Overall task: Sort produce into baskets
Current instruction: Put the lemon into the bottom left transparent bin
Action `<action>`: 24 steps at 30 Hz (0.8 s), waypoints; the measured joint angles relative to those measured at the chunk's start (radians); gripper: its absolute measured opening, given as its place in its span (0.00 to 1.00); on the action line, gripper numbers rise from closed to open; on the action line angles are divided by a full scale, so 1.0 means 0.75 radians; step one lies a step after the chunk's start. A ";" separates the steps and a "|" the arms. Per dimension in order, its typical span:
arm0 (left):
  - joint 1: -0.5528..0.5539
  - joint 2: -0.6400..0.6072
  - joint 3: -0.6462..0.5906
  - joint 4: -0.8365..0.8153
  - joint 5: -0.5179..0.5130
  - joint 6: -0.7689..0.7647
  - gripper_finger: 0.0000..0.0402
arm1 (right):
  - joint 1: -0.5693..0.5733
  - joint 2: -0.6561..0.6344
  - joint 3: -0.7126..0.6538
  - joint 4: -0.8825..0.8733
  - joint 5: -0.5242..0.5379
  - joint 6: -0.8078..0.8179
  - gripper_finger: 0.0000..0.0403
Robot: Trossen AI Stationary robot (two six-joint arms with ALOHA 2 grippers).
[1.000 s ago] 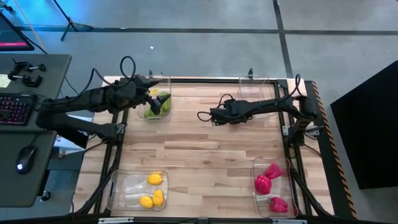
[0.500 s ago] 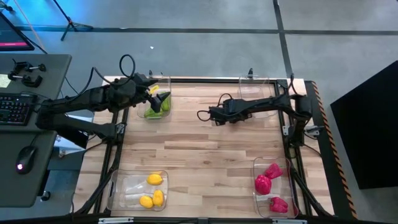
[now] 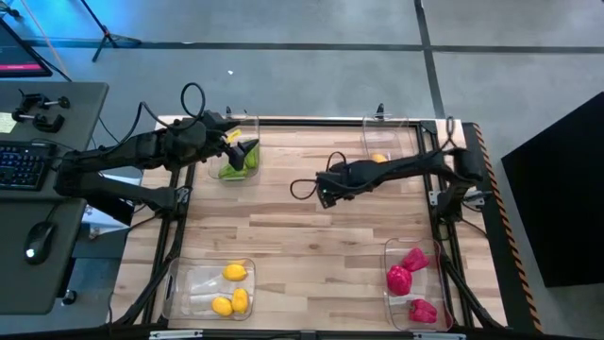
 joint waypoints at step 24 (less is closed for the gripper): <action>0.007 0.001 0.000 0.000 0.055 0.021 0.98 | -0.382 -0.030 0.001 -0.011 -0.225 -1.275 0.94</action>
